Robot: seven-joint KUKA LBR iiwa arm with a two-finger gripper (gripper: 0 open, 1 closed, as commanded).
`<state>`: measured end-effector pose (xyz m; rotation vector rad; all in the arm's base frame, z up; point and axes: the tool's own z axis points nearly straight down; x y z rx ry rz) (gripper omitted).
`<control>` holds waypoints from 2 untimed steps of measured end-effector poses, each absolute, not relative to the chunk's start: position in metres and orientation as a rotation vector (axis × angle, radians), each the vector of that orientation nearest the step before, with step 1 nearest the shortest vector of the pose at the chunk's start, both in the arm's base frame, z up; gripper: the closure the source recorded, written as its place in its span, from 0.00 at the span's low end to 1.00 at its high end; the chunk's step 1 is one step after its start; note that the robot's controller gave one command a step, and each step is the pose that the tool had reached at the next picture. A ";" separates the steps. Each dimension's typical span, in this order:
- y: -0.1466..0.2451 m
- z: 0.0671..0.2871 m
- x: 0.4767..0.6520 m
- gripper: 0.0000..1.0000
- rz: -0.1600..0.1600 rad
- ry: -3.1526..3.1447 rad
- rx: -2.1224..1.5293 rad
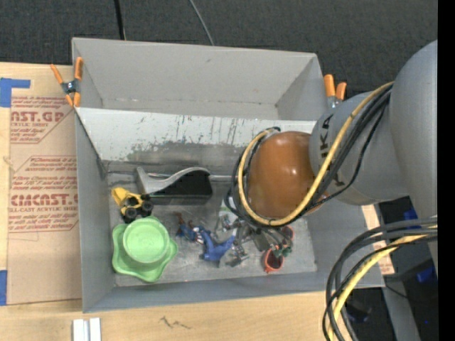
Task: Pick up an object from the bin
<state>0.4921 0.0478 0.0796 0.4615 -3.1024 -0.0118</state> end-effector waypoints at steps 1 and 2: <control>0.048 0.080 0.492 1.00 -0.012 -3.103 0.461; 0.048 0.081 0.491 1.00 -0.012 -3.104 0.462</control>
Offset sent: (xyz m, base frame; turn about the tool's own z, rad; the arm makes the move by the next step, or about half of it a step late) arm -0.0001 0.0000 0.0679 0.0000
